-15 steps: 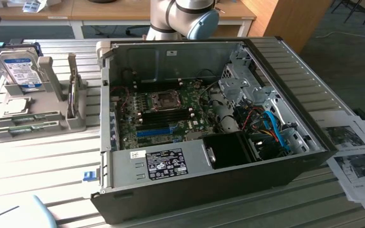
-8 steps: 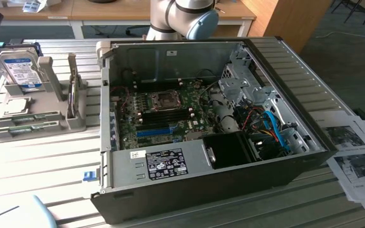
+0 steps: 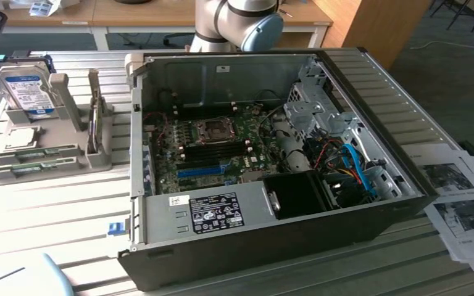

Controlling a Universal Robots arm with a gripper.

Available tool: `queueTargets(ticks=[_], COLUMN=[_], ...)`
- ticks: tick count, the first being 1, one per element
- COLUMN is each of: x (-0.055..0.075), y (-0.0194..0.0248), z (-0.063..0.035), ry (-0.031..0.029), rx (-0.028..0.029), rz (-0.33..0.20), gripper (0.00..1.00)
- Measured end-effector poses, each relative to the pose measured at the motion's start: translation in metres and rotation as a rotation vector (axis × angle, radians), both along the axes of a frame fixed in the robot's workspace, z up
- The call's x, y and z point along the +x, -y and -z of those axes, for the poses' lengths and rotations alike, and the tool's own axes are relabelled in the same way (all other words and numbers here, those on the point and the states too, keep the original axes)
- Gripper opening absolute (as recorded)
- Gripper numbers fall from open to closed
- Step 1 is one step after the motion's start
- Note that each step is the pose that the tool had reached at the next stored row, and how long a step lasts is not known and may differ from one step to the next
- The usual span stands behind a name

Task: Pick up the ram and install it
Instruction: 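Reach for the ram, then pick up the ram and move it above insertion slot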

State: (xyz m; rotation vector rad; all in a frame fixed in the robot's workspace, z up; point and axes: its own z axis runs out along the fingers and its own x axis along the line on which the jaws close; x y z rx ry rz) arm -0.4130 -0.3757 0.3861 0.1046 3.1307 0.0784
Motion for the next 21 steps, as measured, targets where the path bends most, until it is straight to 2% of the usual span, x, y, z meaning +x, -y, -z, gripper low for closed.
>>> queueTargets(ticks=[12,21], x=[0.0000,0.0000], y=[0.0000,0.0000], z=[0.0000,0.0000], ry=[0.0000,0.0000], rx=[0.0000,0.0000], rz=[-0.001,-0.029], gripper=[0.09,0.09])
